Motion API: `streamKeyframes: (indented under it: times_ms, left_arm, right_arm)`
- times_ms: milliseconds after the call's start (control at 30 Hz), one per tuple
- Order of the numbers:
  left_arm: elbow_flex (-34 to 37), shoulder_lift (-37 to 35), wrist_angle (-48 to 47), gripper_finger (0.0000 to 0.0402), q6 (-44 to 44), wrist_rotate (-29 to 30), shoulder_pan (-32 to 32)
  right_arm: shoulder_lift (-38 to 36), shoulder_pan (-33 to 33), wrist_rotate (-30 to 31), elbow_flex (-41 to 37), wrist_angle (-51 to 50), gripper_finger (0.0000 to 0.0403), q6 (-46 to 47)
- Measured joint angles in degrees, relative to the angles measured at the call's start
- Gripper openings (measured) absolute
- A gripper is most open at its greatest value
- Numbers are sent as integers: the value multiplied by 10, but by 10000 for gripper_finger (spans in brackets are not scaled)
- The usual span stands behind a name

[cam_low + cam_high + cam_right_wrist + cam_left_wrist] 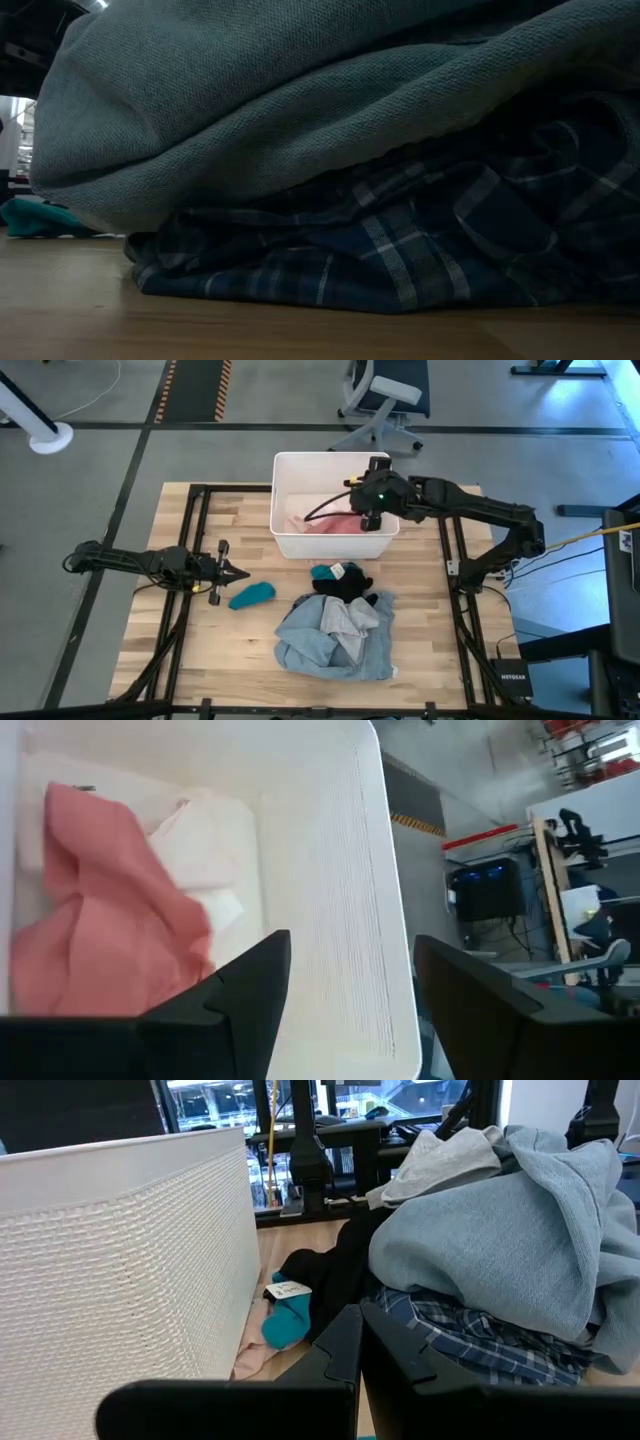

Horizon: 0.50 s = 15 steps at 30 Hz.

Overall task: Sort clothes
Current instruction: Put the left blue sock into the white laundry bin

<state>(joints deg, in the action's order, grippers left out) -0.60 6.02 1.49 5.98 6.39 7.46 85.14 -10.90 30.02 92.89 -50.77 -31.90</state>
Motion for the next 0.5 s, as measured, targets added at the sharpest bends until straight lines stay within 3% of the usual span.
streamKeyframes:
  times_ms: [233, 500]
  left_arm:
    - [0, 0, 0, 1, 0, 0, 0]
    - [0, 0, 0, 1, 0, 0, 0]
  right_arm:
    - [-2, 34, -64, 19, -34, 232, 3]
    - [18, 133, -67, 20, 13, 232, -13]
